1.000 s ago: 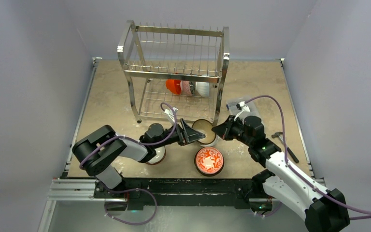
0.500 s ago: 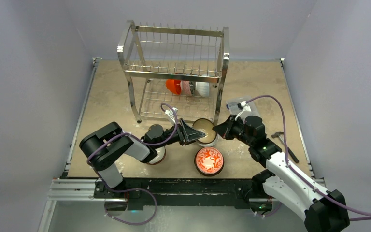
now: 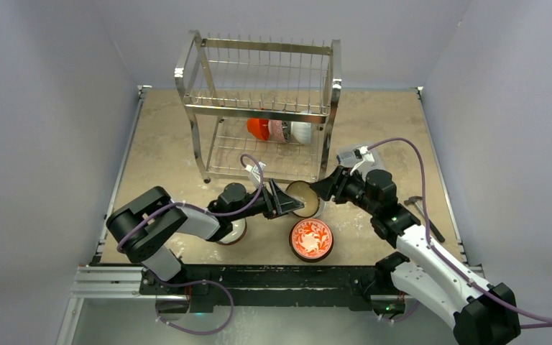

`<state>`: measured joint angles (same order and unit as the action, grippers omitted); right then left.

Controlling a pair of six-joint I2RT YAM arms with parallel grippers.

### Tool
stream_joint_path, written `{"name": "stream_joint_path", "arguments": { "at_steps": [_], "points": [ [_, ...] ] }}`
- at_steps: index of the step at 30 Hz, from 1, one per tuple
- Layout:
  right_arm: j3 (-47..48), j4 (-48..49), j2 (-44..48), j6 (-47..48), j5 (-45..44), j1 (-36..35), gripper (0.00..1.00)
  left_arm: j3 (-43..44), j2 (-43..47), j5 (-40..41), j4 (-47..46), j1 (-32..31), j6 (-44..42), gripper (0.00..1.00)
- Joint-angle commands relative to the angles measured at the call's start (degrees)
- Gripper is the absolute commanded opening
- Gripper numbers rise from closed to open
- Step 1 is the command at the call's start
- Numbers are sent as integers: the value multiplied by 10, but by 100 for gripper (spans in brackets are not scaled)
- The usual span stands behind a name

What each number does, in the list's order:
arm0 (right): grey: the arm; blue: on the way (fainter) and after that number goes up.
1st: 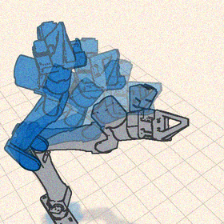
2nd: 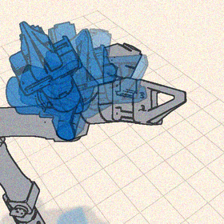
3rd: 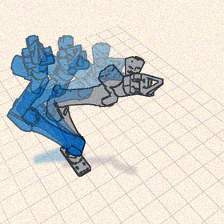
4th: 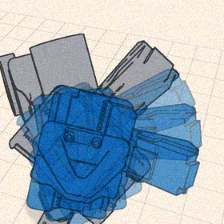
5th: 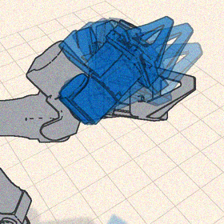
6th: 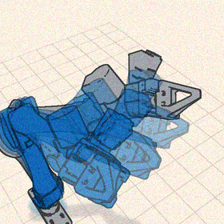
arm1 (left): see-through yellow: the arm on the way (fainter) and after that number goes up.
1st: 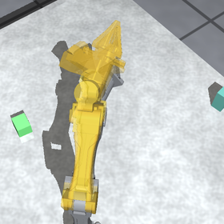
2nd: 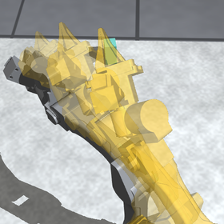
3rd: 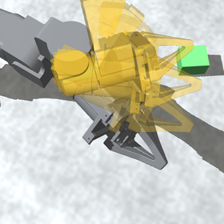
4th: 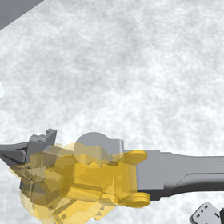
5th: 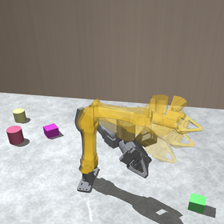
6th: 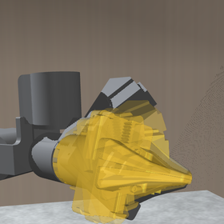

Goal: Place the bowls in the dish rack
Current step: Pick up the bowl from the center of the board.

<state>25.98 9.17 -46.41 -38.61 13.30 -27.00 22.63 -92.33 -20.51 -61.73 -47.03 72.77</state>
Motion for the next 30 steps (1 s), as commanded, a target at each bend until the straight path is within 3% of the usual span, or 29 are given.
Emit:
{"name": "stream_joint_path", "arguments": {
  "at_steps": [1, 5, 17, 24, 30],
  "points": [
    [23, 19, 8, 4, 14, -3, 60, 31, 47, 13, 10, -2, -52, 0],
    [26, 19, 2, 5, 21, -2, 73, 32, 68, 23, 45, 2, -76, 0],
    [21, 20, 2, 12, 26, -3, 95, 5, 131, 23, 113, 73, -104, 0],
    [20, 17, -1, 15, 25, -3, 99, 12, 181, 21, 197, 122, -152, 0],
    [18, 17, -1, 16, 24, -3, 99, 65, 225, 81, 324, 128, -240, 0]
  ]
}}
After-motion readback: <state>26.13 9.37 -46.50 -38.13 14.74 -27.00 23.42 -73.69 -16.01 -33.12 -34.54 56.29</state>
